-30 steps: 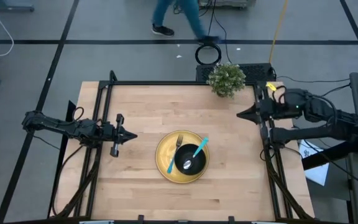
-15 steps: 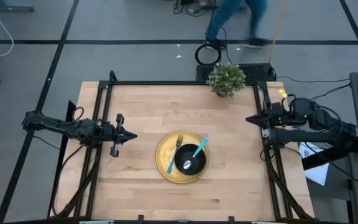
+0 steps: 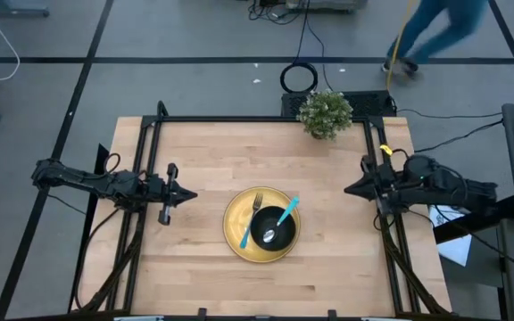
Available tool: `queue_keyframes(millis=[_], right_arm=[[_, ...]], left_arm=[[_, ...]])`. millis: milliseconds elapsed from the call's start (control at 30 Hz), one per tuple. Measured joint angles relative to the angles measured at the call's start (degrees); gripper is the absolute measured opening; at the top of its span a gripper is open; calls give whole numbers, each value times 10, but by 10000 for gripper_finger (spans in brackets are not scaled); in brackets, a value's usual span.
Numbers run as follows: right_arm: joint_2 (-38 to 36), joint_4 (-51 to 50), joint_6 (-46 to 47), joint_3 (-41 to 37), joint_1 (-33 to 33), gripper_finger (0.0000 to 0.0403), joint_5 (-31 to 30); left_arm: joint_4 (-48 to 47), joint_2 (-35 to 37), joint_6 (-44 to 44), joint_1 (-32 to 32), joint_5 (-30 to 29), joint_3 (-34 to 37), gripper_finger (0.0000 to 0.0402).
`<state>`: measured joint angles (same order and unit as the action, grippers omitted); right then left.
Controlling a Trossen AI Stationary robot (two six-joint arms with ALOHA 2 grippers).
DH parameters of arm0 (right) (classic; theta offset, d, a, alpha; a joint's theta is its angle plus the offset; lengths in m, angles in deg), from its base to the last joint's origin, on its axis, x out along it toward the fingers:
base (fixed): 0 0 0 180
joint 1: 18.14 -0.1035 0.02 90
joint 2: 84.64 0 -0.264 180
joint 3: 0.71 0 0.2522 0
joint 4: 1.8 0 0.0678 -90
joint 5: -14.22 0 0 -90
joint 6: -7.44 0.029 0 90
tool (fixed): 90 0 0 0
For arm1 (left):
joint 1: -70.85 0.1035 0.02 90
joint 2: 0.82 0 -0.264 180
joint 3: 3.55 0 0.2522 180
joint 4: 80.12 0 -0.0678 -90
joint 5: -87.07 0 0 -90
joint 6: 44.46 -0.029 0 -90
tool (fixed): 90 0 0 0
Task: Set table place
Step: Return to Home Position
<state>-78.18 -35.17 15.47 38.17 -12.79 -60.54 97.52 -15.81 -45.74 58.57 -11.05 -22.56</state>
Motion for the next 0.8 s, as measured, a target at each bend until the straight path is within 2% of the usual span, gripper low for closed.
queue_keyframes(millis=[233, 367, 500, 800], right_arm=[[-2, 104, -2, -58, 0, 0, -4], [-2, 149, -9, -81, 0, 0, -60], [-2, 152, -42, -100, 2, 0, -64], [-1, 233, -25, -177, 35, 0, -51]], left_arm=[[-10, 0, -3, 0, -41, 0, 8], [-11, 0, -12, 0, -72, 0, 8], [-9, 0, -29, 3, -86, 0, 8], [7, 0, -20, 83, -136, 0, 8]])
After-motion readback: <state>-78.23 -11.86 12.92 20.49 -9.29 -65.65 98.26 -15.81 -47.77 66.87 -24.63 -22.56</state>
